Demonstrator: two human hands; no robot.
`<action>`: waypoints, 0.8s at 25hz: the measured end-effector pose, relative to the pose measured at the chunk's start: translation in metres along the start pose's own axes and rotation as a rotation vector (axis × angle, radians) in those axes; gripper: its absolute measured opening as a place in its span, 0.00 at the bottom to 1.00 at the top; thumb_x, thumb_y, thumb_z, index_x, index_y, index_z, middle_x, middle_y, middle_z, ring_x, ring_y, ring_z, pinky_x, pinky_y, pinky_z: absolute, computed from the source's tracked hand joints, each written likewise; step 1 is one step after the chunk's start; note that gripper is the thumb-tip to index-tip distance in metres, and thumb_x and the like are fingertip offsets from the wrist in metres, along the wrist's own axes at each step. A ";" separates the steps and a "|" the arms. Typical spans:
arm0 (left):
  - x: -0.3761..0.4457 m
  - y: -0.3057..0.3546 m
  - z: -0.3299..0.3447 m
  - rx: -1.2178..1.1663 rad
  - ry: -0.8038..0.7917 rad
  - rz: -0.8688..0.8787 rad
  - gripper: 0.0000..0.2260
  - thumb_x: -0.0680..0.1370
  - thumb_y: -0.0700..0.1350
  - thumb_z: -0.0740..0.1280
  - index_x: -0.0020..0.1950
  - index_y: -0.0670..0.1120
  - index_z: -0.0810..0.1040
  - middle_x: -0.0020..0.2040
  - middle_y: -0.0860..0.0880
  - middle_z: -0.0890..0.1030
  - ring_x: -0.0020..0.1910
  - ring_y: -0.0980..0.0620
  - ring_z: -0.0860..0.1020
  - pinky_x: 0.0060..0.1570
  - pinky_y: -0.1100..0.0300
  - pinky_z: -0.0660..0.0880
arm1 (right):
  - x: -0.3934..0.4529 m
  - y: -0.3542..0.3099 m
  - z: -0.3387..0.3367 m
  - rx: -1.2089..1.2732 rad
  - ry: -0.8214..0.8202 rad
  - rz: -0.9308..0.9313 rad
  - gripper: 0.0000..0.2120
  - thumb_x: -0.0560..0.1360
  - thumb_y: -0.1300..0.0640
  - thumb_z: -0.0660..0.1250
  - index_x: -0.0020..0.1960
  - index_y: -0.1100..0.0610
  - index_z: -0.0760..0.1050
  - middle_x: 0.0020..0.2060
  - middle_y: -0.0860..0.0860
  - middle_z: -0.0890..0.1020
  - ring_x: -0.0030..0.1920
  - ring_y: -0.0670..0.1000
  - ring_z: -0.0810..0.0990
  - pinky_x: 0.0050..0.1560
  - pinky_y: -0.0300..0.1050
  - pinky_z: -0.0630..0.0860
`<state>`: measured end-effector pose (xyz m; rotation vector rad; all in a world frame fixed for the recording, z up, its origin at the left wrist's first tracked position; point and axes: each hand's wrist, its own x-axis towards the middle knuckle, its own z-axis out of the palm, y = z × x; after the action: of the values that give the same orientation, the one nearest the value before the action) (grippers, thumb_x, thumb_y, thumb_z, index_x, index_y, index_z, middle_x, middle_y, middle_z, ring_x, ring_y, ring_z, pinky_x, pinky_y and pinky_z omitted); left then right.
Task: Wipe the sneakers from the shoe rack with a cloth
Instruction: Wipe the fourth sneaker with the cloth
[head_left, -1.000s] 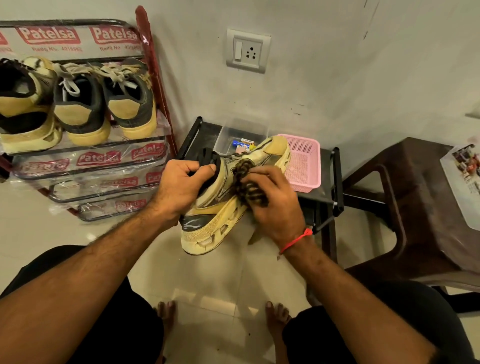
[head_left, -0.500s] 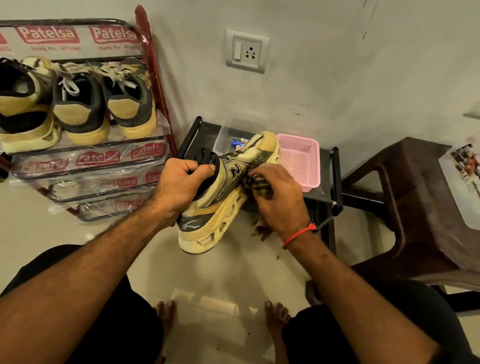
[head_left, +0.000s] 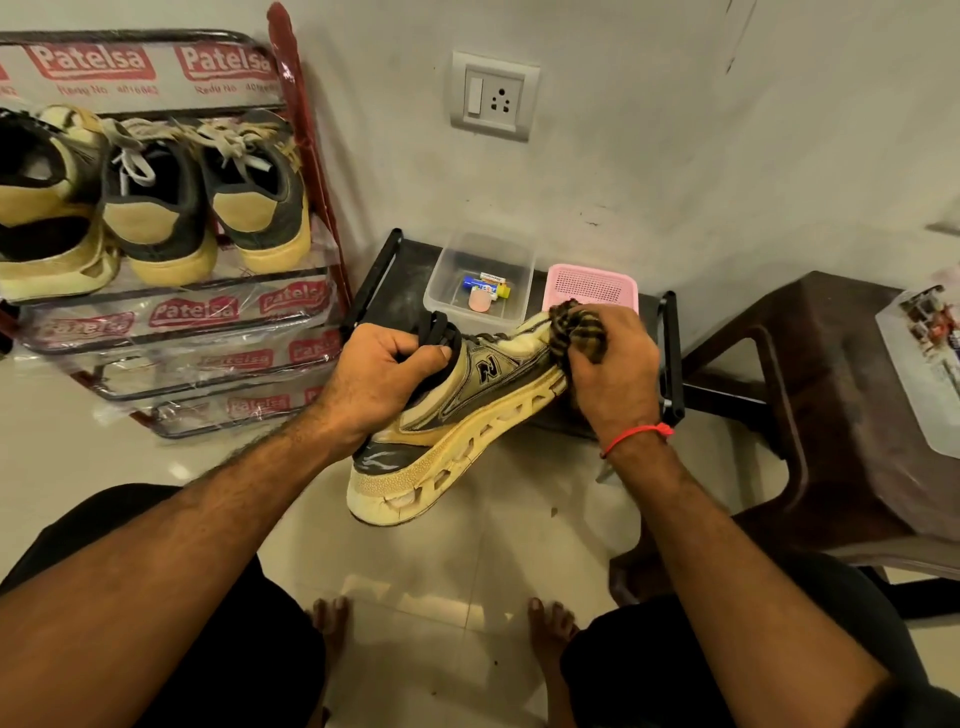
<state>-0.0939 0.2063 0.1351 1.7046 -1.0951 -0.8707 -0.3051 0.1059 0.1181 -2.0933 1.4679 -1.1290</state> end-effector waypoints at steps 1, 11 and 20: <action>0.000 0.000 0.000 -0.007 0.003 -0.005 0.12 0.78 0.45 0.71 0.35 0.45 0.84 0.31 0.45 0.84 0.29 0.51 0.79 0.30 0.58 0.75 | -0.007 -0.004 0.003 -0.004 -0.044 -0.010 0.13 0.72 0.68 0.72 0.56 0.61 0.80 0.53 0.56 0.79 0.54 0.50 0.76 0.61 0.50 0.77; 0.012 -0.010 -0.006 -0.207 0.039 -0.091 0.16 0.80 0.48 0.70 0.40 0.35 0.82 0.34 0.41 0.79 0.32 0.47 0.75 0.36 0.54 0.72 | -0.043 -0.038 0.022 0.104 -0.284 -0.209 0.19 0.71 0.63 0.71 0.62 0.57 0.77 0.59 0.54 0.75 0.58 0.48 0.74 0.63 0.40 0.74; 0.007 0.002 -0.003 -0.103 -0.009 -0.103 0.21 0.81 0.50 0.69 0.45 0.30 0.79 0.35 0.40 0.75 0.33 0.47 0.71 0.34 0.55 0.68 | -0.052 -0.043 0.032 0.183 -0.289 -0.096 0.17 0.71 0.59 0.71 0.59 0.60 0.79 0.55 0.55 0.78 0.54 0.46 0.75 0.60 0.31 0.71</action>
<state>-0.0895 0.2007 0.1370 1.6846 -0.9590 -0.9831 -0.2619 0.1653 0.1056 -2.1113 1.1006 -0.9084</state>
